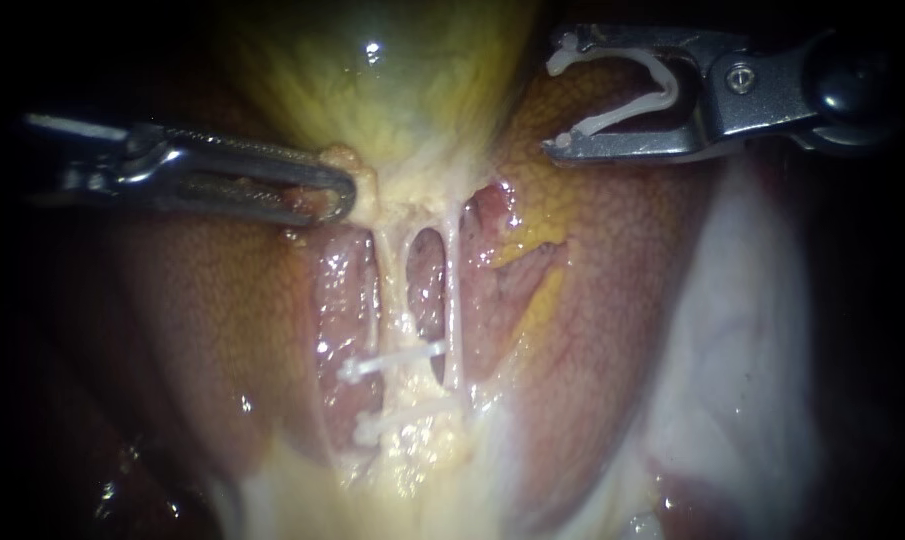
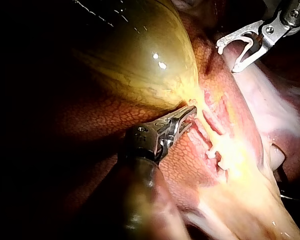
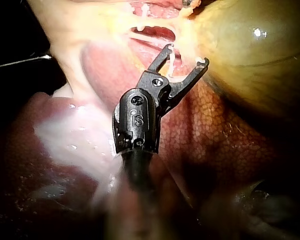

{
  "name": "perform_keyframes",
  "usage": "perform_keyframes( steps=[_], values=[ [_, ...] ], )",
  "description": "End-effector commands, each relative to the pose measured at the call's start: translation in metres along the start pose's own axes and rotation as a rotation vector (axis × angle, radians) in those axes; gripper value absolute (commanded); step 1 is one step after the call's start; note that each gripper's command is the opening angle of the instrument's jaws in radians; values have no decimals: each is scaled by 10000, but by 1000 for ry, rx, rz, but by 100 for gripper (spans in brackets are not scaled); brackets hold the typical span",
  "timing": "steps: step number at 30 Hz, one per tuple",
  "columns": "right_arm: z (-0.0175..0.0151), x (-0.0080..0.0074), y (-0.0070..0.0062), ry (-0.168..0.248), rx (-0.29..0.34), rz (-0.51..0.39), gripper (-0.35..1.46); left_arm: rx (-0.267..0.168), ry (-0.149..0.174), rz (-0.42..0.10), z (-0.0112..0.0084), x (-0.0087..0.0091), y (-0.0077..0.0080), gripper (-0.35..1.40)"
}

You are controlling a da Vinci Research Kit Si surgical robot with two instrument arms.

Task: Clipping third clip left tube

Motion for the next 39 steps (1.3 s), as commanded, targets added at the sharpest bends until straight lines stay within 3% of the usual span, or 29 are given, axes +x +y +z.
perform_keyframes(
  steps=[1,6,9,15,21,27,39],
  values=[
    [0,0,0,0,0,0,44,0,0,0,0,0,0,-35],
    [0,0,1,0,0,0,44,3,1,-1,-5,-2,0,-35],
    [0,-1,1,0,0,0,44,-2,5,-6,-18,-11,0,-35],
    [1,-1,2,1,2,0,44,-21,-29,-11,-53,-34,1,-35],
    [2,-1,2,2,4,0,44,-34,-48,-15,-74,-41,1,-35],
    [4,-1,1,14,24,-6,44,-37,-48,-17,-77,-42,-3,-35],
    [22,7,-10,89,152,162,44,-41,-49,-18,-76,-42,-9,-35]
  ],
)
